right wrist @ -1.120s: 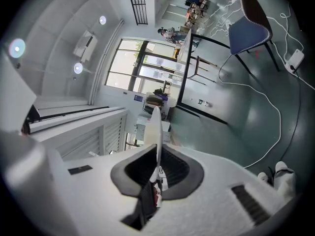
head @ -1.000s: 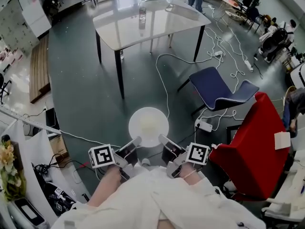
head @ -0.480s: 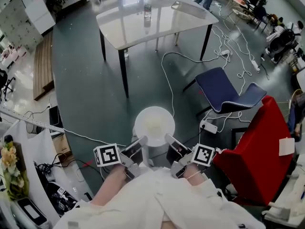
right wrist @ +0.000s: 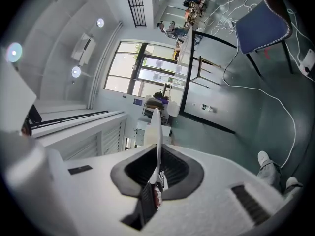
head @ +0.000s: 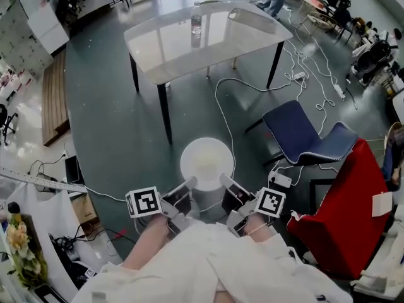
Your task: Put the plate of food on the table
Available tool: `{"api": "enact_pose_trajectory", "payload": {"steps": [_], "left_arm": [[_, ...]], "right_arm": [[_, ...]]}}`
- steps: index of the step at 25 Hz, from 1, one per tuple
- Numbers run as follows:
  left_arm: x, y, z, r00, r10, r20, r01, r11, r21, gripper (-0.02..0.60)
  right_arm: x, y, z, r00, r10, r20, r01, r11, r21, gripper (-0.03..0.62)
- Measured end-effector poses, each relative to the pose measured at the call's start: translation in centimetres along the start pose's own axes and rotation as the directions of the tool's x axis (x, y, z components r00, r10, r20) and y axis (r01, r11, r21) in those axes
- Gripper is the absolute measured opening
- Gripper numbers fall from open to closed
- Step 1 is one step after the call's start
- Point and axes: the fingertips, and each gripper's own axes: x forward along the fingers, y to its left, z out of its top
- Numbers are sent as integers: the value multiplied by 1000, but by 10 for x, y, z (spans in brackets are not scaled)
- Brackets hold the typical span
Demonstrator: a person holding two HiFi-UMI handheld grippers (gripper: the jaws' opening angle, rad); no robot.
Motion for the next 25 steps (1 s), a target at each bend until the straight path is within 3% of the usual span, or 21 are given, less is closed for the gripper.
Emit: {"api": "enact_pose_trajectory", "payload": {"steps": [15, 22, 25], "left_arm": [[37, 7, 161, 998, -40, -43, 41, 999, 23, 26], [52, 15, 180, 997, -38, -70, 39, 999, 12, 26], [54, 21, 176, 997, -29, -77, 23, 997, -79, 26]], "right_arm": [[140, 18, 83, 997, 34, 72, -34, 999, -9, 14], [155, 11, 97, 995, 15, 98, -17, 1000, 18, 14], [154, 3, 96, 995, -5, 101, 0, 999, 46, 14]]}}
